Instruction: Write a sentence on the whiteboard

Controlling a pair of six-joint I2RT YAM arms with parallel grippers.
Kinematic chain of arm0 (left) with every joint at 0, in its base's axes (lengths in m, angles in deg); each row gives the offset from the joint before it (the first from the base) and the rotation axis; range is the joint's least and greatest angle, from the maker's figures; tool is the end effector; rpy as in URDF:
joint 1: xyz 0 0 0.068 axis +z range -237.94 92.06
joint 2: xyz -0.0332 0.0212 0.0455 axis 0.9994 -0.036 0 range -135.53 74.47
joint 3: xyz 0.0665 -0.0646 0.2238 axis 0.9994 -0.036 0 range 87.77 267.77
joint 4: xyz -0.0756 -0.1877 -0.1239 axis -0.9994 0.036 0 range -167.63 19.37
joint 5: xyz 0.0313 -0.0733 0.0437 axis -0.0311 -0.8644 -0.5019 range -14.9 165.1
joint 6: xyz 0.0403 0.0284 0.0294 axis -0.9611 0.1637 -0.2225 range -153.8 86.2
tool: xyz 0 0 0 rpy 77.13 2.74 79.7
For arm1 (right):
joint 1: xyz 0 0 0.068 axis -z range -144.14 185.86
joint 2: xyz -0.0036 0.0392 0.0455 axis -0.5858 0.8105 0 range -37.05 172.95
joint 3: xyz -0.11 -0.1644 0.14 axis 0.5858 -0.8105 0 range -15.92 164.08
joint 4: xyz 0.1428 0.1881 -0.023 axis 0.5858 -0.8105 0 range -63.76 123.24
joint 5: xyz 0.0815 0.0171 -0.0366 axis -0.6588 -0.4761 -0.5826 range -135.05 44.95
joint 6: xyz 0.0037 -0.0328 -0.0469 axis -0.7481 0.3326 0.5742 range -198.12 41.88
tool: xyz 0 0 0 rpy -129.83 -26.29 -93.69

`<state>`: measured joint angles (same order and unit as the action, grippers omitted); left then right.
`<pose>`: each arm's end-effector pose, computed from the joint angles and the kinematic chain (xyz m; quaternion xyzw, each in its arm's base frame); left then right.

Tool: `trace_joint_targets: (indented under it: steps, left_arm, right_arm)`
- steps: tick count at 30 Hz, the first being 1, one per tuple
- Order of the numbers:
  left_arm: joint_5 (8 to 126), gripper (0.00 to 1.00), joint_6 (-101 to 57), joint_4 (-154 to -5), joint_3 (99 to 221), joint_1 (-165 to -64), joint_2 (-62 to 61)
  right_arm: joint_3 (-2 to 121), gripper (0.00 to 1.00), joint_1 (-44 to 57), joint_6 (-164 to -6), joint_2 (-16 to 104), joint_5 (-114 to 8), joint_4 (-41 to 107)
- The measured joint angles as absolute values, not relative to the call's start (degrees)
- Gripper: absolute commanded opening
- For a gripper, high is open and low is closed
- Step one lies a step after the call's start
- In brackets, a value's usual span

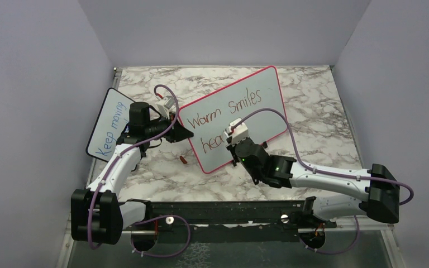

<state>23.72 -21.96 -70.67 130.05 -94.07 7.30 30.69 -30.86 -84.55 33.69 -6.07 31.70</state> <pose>0.2334 -0.0570 0.2373 0.1712 0.7971 -0.4426 0.3734 0.1274 0.2315 0.2523 -0.2471 0.7793 0.0722 0.5714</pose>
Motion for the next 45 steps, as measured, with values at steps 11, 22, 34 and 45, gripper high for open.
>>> trace_joint_targets:
  steps: [11,22,34,45]
  left_arm:
    - [23.7,0.0,-22.0,-70.7,130.1,-94.1,7.3]
    - [23.7,0.0,-22.0,-70.7,130.1,-94.1,7.3]
    - [23.8,0.0,-22.0,-70.7,130.1,-94.1,7.3]
    - [23.8,0.0,-22.0,-70.7,130.1,-94.1,7.3]
  right_arm:
    - [32.7,0.0,-30.4,-82.1,35.0,-6.2,35.0]
    - [32.9,0.01,-29.7,-82.4,36.4,-6.5,35.2]
    - [32.9,0.0,-29.7,-85.8,36.1,-7.5,31.1]
    - [32.7,0.0,-29.7,-89.1,35.7,-9.2,26.7]
